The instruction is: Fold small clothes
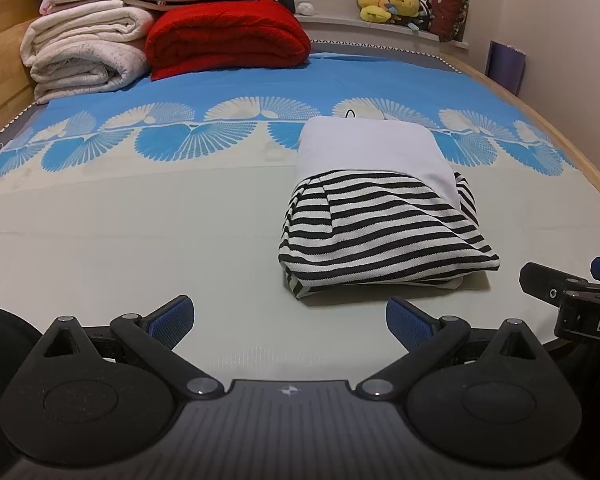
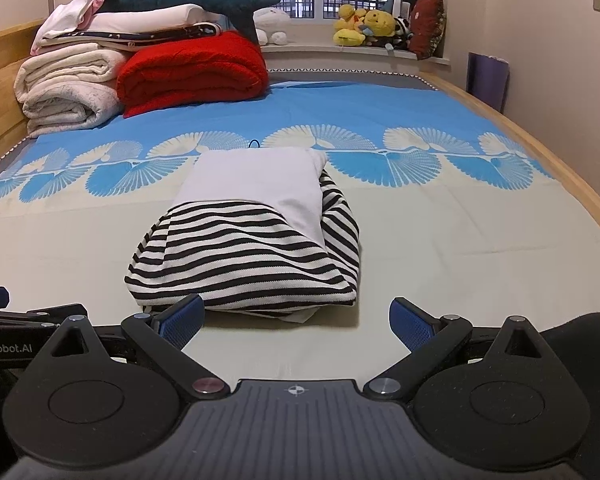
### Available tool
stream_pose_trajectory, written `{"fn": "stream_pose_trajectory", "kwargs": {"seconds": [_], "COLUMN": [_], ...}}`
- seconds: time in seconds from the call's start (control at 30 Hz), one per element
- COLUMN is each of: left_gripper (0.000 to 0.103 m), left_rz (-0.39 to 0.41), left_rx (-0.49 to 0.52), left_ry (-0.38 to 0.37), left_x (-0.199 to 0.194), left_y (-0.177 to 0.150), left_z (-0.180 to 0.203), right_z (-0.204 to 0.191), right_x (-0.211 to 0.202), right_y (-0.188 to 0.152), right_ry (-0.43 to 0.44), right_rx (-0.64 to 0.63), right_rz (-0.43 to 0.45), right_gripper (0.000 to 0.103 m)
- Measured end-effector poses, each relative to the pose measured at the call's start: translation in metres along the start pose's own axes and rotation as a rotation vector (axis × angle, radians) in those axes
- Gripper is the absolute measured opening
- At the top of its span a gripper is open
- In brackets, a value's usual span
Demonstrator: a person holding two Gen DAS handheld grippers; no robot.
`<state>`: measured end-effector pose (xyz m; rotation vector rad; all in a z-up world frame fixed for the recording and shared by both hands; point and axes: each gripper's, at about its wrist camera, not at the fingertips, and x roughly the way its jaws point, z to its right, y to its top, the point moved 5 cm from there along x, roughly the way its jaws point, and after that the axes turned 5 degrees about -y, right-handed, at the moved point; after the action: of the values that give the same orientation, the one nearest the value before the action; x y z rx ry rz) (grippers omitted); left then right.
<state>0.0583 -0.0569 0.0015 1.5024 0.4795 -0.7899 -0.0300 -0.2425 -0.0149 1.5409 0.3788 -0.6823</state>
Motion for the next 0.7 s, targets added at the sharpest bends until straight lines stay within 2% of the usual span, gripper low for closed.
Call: {"fn": "stream_pose_trajectory", "kwargs": {"seconds": [0.7], "left_gripper": [0.102], "left_rz": [-0.001], "left_rx": [-0.002], "left_ry": [0.0], "left_x": [0.0002], "left_y": [0.0002], "left_z": [0.0007], "right_z": [-0.0013], "right_x": [0.0006], "right_y": [-0.0016], "right_ry": [-0.001], "right_rx": [-0.011], "right_rz": [-0.004], "right_gripper": [0.099]}}
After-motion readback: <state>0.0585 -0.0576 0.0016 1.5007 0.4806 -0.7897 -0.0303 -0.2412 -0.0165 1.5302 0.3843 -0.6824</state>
